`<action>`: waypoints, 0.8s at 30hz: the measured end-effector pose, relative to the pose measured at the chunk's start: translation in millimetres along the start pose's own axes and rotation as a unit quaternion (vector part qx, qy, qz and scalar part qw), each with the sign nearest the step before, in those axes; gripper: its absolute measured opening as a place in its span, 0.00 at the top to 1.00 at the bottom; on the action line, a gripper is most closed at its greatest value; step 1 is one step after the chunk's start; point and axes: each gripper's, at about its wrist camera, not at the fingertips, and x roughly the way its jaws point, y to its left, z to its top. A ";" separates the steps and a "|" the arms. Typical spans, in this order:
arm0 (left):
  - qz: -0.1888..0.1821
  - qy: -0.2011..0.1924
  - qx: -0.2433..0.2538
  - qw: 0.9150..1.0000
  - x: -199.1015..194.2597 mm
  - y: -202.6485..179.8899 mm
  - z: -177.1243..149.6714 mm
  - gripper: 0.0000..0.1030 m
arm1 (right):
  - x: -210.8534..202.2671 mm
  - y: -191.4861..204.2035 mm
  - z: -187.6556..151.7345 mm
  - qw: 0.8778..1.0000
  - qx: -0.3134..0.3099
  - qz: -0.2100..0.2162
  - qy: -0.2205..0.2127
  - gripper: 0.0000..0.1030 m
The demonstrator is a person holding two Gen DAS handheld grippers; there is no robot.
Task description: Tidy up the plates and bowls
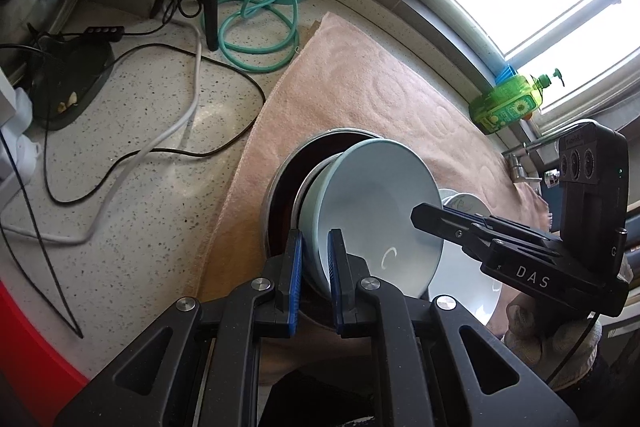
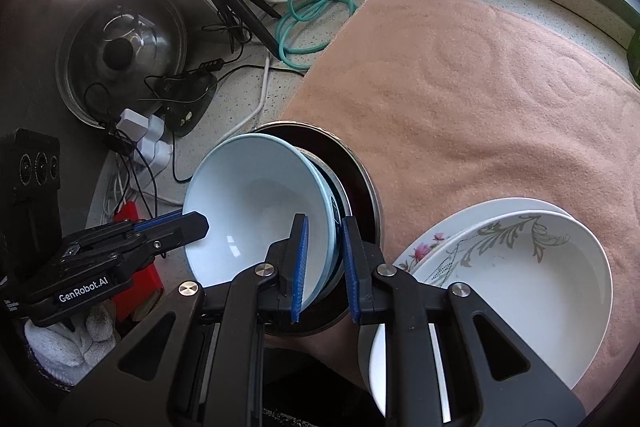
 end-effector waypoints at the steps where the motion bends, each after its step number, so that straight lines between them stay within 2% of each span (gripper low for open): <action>1: -0.001 0.002 -0.002 1.000 1.0 1.2 -0.1 0.90 | 0.1 0.0 0.2 1.000 0.001 0.000 0.000 0.81; 10: -0.007 -0.004 0.000 1.000 -2.8 3.6 4.5 0.90 | -7.8 -0.1 0.5 1.000 0.003 0.003 -0.010 0.81; 13: -0.010 -0.019 -0.001 1.000 -10.4 6.4 6.1 0.89 | -19.4 -0.2 -1.8 1.000 -0.001 -0.001 -0.027 0.76; 15: -0.015 -0.036 -0.005 0.999 -17.8 8.7 5.9 0.89 | -28.7 -4.3 -4.3 0.999 0.006 0.001 -0.042 0.65; 17: -0.004 -0.053 0.001 0.999 -25.2 9.6 4.0 0.89 | -37.4 -10.0 -6.9 0.998 0.019 -0.002 -0.057 0.61; 20: -0.001 -0.069 -0.007 0.998 -31.4 16.8 0.1 0.89 | -46.7 -15.2 -10.4 0.997 0.025 -0.016 -0.072 0.61; 24: 0.002 -0.067 -0.014 0.998 -30.3 23.0 -5.5 0.89 | -52.8 -26.3 -14.0 0.996 0.047 -0.016 -0.081 0.60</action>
